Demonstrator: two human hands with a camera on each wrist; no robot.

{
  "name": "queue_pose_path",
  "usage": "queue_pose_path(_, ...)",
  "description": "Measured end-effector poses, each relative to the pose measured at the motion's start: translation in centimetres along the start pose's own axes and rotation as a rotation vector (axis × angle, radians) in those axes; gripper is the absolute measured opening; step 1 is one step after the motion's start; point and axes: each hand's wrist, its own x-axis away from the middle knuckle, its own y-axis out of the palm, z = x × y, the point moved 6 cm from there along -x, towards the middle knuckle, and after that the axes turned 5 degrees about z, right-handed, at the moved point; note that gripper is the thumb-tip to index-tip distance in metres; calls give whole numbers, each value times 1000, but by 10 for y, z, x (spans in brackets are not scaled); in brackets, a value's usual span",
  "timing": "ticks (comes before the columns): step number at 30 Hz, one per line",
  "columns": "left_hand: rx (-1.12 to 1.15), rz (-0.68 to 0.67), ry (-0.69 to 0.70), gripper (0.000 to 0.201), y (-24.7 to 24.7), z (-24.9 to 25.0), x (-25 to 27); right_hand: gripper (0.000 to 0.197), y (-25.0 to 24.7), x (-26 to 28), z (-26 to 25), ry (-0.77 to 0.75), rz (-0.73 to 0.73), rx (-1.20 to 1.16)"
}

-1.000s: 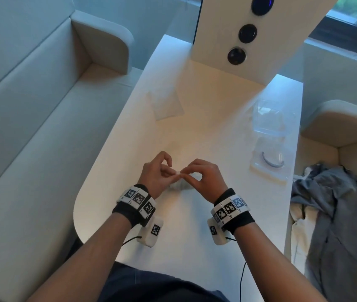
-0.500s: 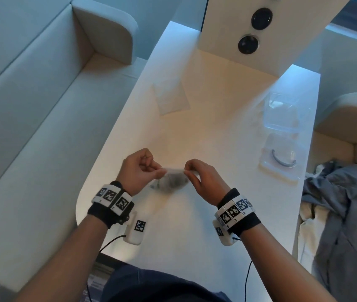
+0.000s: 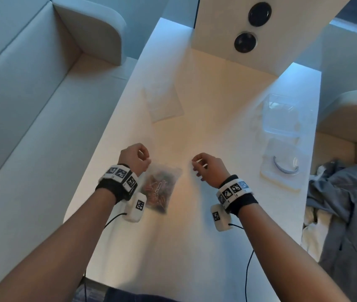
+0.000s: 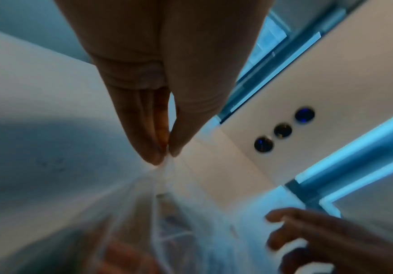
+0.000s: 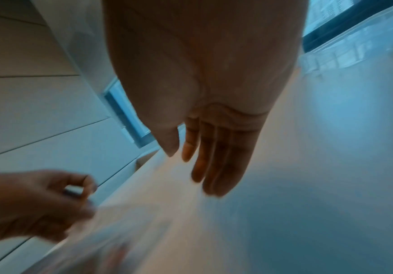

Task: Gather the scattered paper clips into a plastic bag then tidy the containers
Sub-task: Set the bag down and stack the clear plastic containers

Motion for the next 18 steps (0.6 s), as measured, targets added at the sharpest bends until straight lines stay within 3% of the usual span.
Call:
queue_pose_path(2, -214, 19, 119, 13, 8, 10, -20, 18, -47, -25, 20, 16, 230, 136)
queue_pose_path(5, -313, 27, 224, 21, 18, 23, -47, 33, -134, -44, 55, 108, 608, 299)
queue_pose_path(7, -348, 45, 288, 27, 22, 32, -62, 44, -180, -52, 84, 262, 734, 385)
queue_pose_path(9, -400, 33, 373, 32, 27, 40, -78, 51, -211, -59, 113, 422, 735, 429)
queue_pose_path(11, -461, -57, 415, 39, 36, 43, -91, 48, -230, -67, 135, 473, 675, 449)
queue_pose_path(14, -480, -186, 401, 40, 48, 40, -100, 32, -244, -82, 151, 376, 631, 396)
queue_pose_path(18, -389, -47, 407, 44, 39, 42, -106, 19, -236, -98, 137, 210, 620, 310)
